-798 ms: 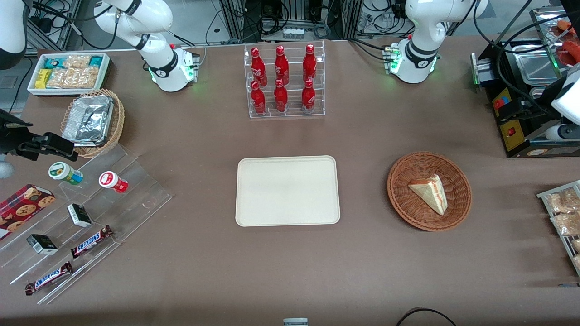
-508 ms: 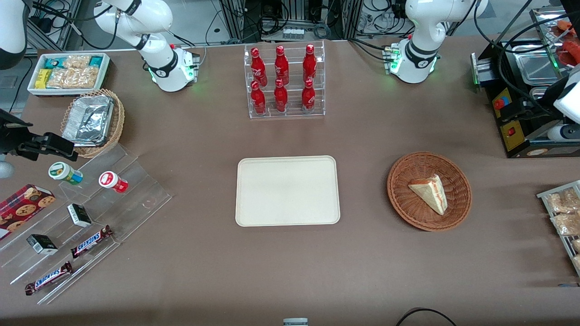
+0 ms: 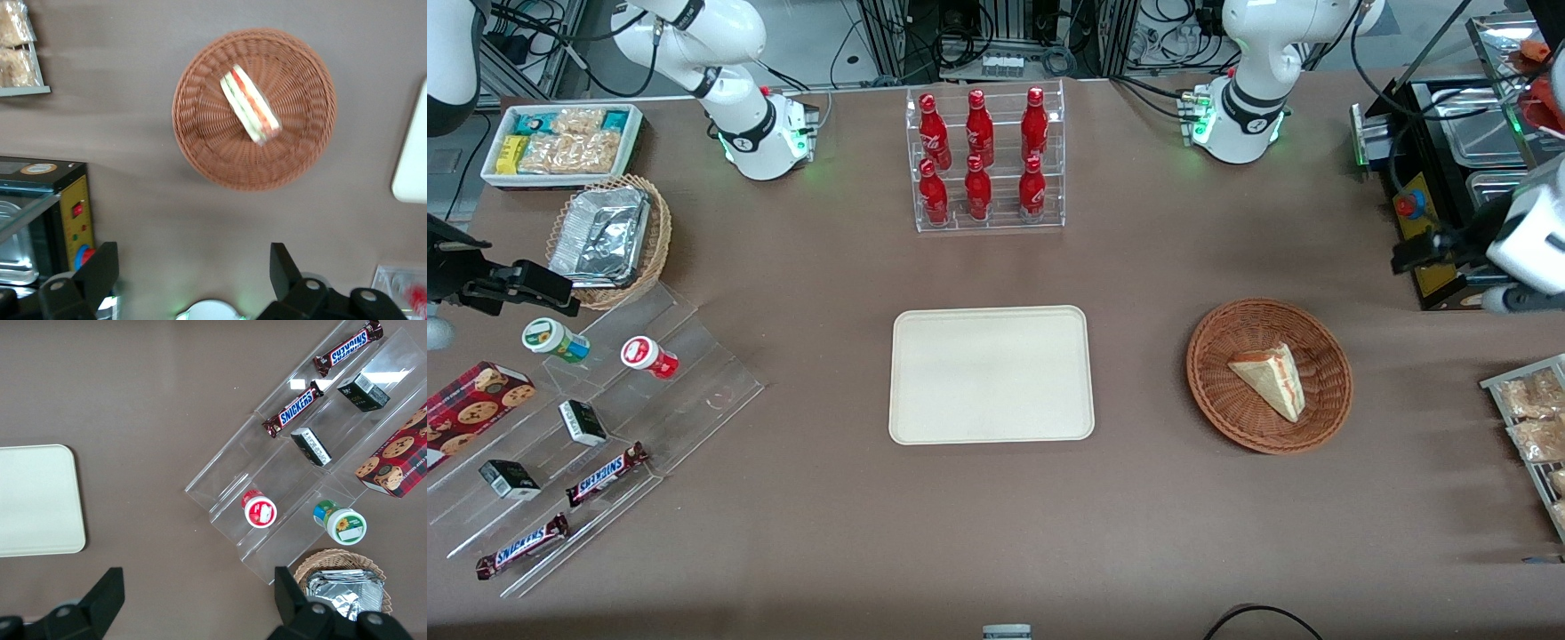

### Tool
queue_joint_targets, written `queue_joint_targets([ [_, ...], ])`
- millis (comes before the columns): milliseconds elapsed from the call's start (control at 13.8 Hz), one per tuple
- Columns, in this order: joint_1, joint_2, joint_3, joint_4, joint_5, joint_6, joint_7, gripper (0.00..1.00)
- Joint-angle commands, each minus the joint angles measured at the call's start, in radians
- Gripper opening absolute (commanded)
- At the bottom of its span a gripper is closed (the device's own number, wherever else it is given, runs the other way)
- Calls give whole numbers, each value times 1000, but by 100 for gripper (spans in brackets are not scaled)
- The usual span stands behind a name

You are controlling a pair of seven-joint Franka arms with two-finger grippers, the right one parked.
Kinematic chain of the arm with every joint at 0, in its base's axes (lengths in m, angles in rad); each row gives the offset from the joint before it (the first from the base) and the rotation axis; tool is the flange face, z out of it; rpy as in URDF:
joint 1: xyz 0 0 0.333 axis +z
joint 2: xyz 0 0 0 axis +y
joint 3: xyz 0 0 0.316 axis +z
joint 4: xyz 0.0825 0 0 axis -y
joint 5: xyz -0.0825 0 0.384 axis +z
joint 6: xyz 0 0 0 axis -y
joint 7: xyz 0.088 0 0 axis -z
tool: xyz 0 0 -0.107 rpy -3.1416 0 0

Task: Place sandwich from basket to tray
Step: 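Move the left gripper from rest toward the wicker basket, then lower the open left gripper over the wrapped sandwich in the basket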

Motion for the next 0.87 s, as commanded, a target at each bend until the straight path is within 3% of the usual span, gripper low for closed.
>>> queue_joint_targets([
  [0, -4, -15, -1, -120, 14, 131, -155, 100],
  [363, -41, 37, -3, -260, 5, 385, -423, 100],
  [798, -68, 28, -3, -464, 0, 649, -520, 100],
])
